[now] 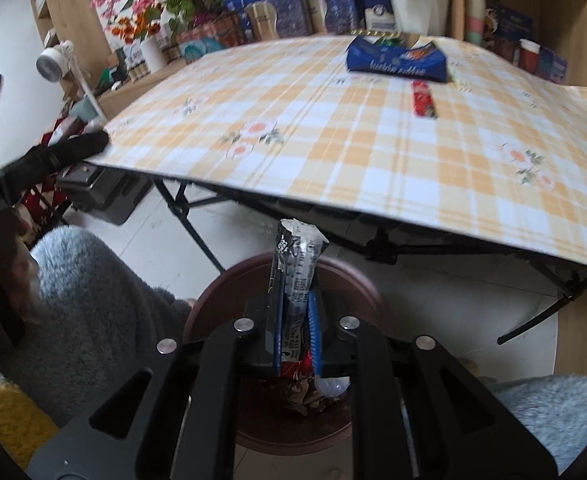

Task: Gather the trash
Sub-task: 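Open the left tool over the bin while right tool lowers the packet into it, then open the right tool to release the packet and move the left tool to the table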

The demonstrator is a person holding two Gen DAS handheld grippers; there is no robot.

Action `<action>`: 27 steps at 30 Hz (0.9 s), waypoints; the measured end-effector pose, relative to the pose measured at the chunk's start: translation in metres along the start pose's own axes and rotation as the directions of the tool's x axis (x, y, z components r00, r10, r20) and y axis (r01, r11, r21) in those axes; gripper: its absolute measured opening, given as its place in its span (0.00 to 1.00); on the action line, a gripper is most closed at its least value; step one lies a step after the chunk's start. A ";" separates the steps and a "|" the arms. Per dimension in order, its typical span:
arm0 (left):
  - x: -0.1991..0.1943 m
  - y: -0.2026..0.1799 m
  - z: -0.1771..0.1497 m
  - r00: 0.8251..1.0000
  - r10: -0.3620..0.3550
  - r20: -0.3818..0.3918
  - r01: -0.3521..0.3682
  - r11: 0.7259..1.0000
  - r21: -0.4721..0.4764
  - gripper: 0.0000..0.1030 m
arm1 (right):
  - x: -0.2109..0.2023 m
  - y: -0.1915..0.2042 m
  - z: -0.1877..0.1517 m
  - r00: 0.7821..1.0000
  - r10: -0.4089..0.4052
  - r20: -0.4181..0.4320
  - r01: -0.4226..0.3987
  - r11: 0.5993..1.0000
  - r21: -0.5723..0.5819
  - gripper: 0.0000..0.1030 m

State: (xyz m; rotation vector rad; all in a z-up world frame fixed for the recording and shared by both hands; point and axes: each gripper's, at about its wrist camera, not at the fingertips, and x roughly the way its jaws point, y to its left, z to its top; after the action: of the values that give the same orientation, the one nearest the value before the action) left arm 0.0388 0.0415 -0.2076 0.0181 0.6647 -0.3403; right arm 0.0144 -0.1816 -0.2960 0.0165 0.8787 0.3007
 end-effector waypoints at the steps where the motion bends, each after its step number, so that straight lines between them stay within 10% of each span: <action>1: -0.003 0.002 -0.003 1.000 0.019 0.017 -0.019 1.000 -0.008 0.94 | 0.007 0.002 -0.003 1.000 0.002 -0.021 -0.002 1.000 -0.001 0.14; 22: 0.020 0.002 -0.019 0.988 0.141 -0.062 -0.141 0.990 0.009 0.94 | 0.049 -0.004 -0.018 0.982 -0.063 -0.178 0.061 0.998 -0.018 0.15; 27: 0.020 0.004 -0.019 0.988 0.142 -0.065 -0.142 0.990 0.003 0.94 | 0.046 -0.005 -0.016 0.985 -0.080 -0.156 0.078 0.997 -0.015 0.50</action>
State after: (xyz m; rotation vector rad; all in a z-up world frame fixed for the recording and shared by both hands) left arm 0.0430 0.0416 -0.2350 0.0751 0.7242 -0.2021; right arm 0.0306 -0.1756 -0.3414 -0.0505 1.0310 0.2337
